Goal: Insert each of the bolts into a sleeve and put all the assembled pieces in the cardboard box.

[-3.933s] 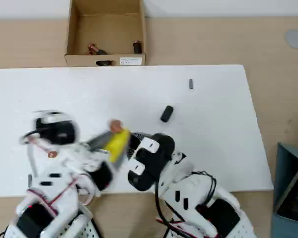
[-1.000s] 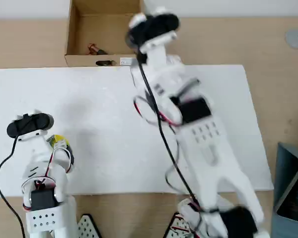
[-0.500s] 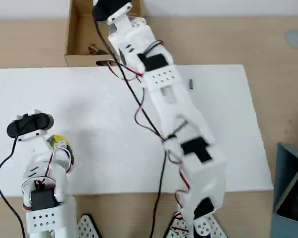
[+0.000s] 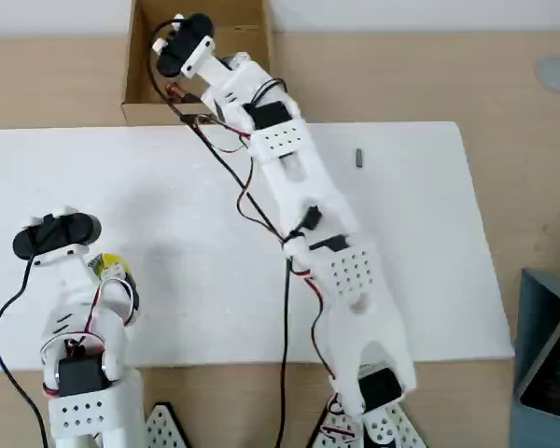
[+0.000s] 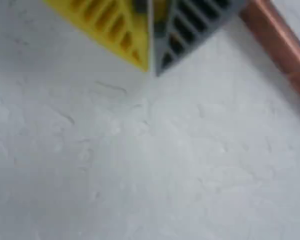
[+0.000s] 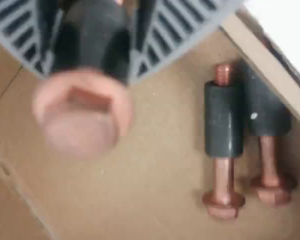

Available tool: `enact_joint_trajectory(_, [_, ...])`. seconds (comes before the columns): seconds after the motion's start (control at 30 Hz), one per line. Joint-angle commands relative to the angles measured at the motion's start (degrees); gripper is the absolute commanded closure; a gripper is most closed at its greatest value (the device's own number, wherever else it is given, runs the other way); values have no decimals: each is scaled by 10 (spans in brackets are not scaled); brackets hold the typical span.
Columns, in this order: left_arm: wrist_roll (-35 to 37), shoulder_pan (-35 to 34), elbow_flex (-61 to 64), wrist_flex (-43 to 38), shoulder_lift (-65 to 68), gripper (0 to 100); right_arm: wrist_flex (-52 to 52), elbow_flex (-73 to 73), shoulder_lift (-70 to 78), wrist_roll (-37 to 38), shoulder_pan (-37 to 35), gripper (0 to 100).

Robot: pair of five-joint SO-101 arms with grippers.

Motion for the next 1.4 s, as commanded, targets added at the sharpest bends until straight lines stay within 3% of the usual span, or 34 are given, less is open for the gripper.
enact_joint_trajectory(0.0, [-4, -5, 4, -10, -5, 997, 29, -77, 0, 4, 6, 835])
enact_joint_trajectory(0.33, [-3, -5, 4, -10, -5, 997, 87, -137, 3, 3, 6, 835])
enact_joint_trajectory(0.57, [-3, -5, 4, -10, -5, 997, 206, -268, 5, 1, 3, 837])
enact_joint_trajectory(0.8, [-3, -5, 4, -10, -5, 997, 345, -417, 6, 1, 2, 992])
enact_joint_trajectory(0.9, [-2, -5, 4, -10, -5, 997, 404, -466, 5, 0, 2, 987])
enact_joint_trajectory(1.17, [-2, -5, 4, -10, -5, 997, 476, -465, -70, -48, -1, 990])
enact_joint_trajectory(1.37, [-2, -5, 4, -10, -5, 997, 605, -466, -135, -53, -3, 990])
